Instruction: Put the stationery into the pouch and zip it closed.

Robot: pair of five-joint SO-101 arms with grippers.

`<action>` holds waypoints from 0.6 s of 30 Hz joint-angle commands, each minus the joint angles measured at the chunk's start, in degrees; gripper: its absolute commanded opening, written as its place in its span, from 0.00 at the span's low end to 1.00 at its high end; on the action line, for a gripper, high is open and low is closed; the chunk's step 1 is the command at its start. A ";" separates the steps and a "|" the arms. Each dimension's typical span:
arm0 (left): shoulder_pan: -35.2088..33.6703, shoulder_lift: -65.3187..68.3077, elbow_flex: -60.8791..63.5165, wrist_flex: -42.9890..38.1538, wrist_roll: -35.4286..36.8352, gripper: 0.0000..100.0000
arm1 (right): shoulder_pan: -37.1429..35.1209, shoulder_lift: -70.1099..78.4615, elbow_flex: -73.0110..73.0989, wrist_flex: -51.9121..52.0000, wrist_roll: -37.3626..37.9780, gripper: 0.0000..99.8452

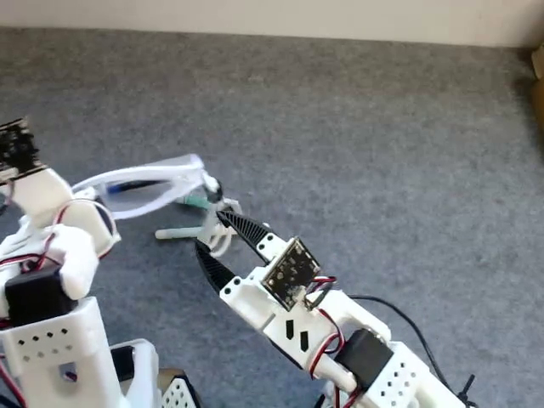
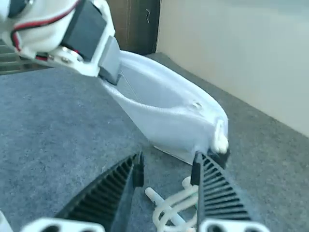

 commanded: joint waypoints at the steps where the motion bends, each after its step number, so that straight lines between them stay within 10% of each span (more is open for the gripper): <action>1: -5.58 -0.04 -1.98 -1.76 1.41 0.01 | 0.31 -1.27 -4.79 0.84 -0.26 0.16; 18: -12.97 -0.04 -1.98 -1.49 4.13 0.01 | 0.92 28.97 -12.79 1.19 -0.18 0.16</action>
